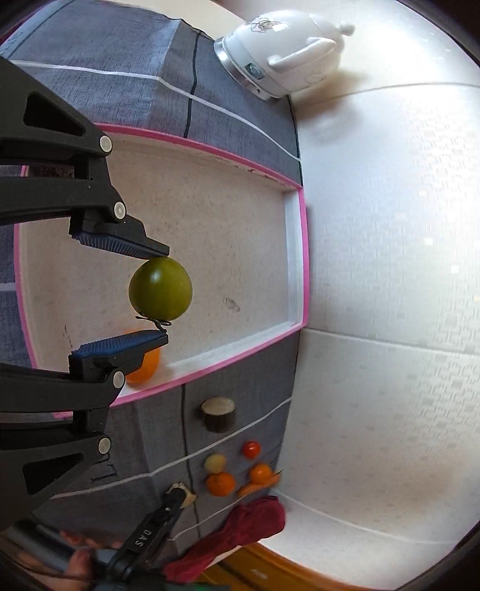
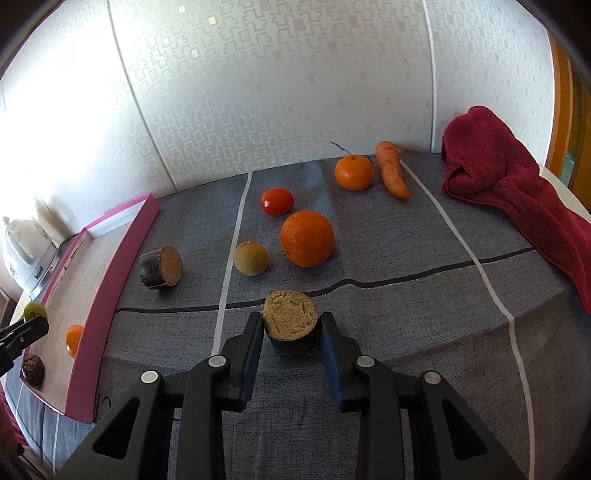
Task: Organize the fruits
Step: 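Lower the green tomato into the tray and open the left tool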
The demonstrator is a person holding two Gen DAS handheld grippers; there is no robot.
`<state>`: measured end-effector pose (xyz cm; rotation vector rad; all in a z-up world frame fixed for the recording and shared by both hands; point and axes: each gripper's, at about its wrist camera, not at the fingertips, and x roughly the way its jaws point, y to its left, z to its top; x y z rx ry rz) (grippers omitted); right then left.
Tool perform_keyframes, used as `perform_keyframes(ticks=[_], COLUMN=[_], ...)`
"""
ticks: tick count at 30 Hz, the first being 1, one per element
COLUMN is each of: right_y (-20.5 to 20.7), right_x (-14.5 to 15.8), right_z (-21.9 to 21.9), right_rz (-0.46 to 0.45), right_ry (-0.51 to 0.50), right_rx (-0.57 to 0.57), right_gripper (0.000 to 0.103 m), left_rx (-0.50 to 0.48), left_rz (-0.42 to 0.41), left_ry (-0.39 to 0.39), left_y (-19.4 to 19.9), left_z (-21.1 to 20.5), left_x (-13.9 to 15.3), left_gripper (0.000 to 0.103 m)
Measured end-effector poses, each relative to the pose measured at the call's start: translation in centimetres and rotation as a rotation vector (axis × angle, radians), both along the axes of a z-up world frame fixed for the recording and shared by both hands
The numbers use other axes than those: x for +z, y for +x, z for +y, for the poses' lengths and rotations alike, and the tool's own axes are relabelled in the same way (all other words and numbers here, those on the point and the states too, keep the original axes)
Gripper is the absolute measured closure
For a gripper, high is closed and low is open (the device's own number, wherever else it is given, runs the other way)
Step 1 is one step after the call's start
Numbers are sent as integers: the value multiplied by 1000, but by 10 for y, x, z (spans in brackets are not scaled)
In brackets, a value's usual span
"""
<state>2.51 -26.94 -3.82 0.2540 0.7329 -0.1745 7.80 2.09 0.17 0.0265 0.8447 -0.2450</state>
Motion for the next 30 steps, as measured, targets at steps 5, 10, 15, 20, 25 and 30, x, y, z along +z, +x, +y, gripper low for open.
perform_keyframes(ticks=[5,10,15,20,25,30], right_y=[-8,-11,-8,-3,-1,-2], right_x=[5,16,22,21,23,25], right_z=[2,18,38,57,76,95], right_rz=[-47,-88,-111,-106,-112,-122], right_ry=[7,18,31,49,58,55], right_rx=[-12,37,97,149,214,278], right_gripper=[72,72,72,72,72,72], left_rx=[25,54,92,129,181,252], left_rz=[-4,1,58,51,53,41], left_ry=[44,95,95,68,14,-47], left_y=[2,8,14,9,2,-8], left_z=[6,16,29,39,54,75], left_x=[-3,-9,-19,-16,-10,-3], left_gripper=[63,62,59,31,24,14])
